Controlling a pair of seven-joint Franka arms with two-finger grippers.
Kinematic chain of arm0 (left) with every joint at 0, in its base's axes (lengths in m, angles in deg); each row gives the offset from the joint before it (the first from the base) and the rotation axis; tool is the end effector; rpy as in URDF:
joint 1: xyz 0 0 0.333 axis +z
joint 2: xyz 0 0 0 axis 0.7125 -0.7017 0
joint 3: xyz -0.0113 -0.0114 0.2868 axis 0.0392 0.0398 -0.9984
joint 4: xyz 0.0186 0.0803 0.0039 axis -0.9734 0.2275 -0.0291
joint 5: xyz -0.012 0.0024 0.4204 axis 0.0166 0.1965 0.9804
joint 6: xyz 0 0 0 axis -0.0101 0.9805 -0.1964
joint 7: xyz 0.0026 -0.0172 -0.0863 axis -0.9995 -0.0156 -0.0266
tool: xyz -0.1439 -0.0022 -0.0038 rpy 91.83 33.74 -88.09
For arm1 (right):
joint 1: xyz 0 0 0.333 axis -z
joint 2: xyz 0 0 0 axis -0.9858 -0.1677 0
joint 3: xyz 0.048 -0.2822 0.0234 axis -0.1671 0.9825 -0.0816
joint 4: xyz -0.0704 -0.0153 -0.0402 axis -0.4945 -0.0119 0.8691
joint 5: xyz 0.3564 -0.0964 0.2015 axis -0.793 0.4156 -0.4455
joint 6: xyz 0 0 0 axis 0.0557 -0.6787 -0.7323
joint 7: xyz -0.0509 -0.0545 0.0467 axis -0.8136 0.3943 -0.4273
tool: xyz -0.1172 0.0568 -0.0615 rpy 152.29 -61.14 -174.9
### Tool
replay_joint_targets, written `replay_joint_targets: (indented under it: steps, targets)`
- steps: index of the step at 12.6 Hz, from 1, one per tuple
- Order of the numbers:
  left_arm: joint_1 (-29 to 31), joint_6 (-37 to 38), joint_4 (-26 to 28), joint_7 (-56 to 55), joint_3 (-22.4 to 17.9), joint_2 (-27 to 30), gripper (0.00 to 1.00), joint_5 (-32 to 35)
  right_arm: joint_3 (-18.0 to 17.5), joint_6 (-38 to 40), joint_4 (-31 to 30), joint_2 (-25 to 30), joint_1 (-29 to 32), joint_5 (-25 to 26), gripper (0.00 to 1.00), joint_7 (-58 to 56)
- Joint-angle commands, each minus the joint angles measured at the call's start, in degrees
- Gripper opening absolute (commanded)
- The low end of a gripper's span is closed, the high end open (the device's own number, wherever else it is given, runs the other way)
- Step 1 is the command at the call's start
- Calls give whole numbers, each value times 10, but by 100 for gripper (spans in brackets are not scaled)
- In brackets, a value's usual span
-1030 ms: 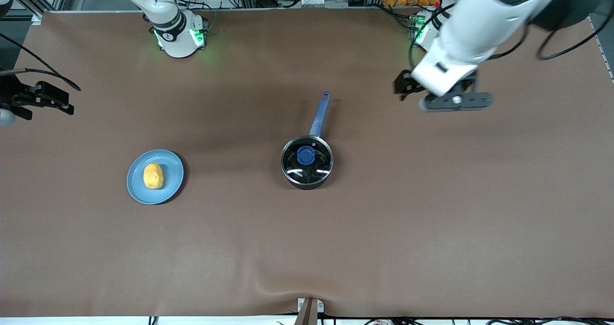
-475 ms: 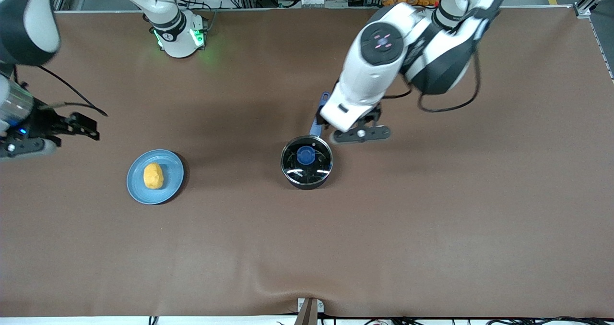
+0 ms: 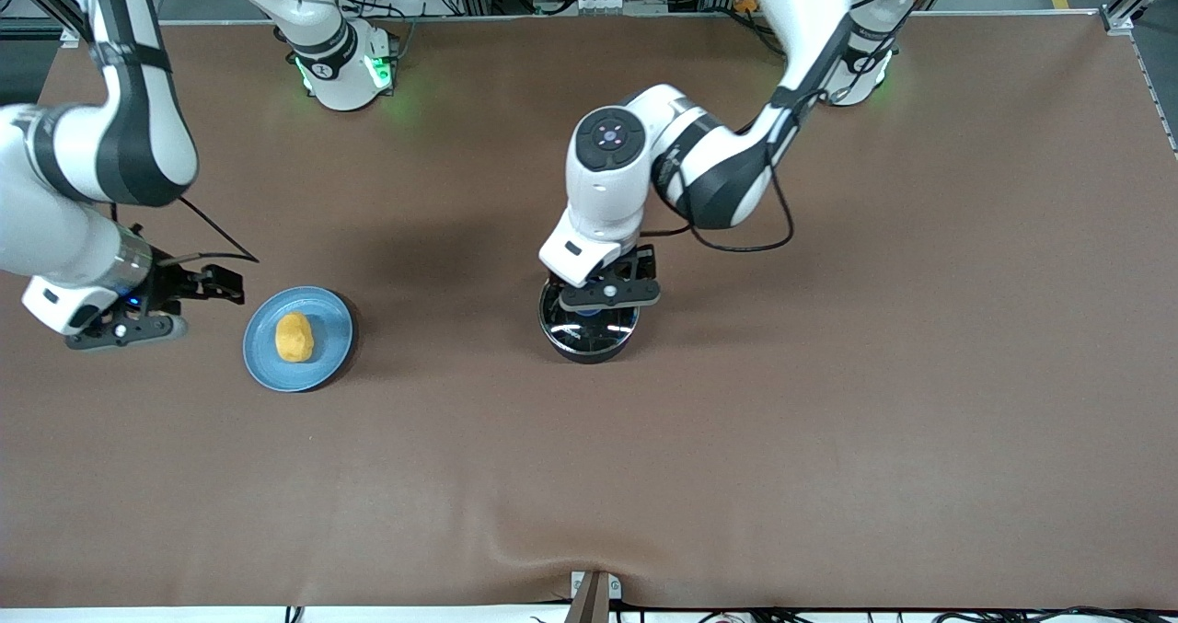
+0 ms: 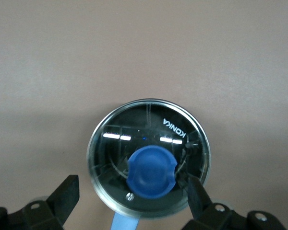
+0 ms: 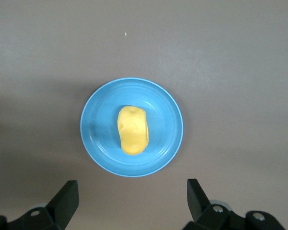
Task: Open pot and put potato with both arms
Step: 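Move the left gripper over the pot lid while the right gripper reaches the potato, then grasp the lid knob with the left gripper while the right gripper grasps the potato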
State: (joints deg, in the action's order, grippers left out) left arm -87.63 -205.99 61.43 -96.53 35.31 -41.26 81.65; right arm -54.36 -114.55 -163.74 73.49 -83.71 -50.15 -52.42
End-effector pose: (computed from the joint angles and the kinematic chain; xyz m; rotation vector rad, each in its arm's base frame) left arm 0.5352 -0.5310 0.2851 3.0970 0.1107 0.1454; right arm 0.6125 -0.0293 0.3072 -3.1243 -0.2534 0.1151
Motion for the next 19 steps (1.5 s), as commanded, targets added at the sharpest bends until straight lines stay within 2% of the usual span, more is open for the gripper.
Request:
replay_joint_targets:
  steps: [1,6,9,11,12,14,17,19]
  targets:
    - [-14,-14,-26,-6,-17,-28,100,11,1,-16,-4,-39,-1,-31,100,-6]
    - [-14,-33,-26,-1,-13,-54,100,11,1,-83,-9,-115,-13,-45,100,-7]
    - [-16,-33,-24,0,-11,-57,100,10,1,-160,-62,-122,-14,-65,100,-8]
    - [-20,-32,-21,4,-11,-58,100,9,1,-176,-71,-122,-12,-65,100,-8]
    - [-20,-32,-21,4,-11,-58,97,8,1,-182,-72,-123,-10,-65,100,-8]
    - [-22,-32,-19,11,-10,-62,82,8,2,-203,-73,-138,-10,-65,100,-9]
    - [-23,-31,-18,39,-10,-64,49,-5,2,-217,-73,-146,-11,-65,100,-9]
    - [-23,-29,-18,39,-9,-61,4,-18,2,-225,-73,-154,-11,-65,100,-15]
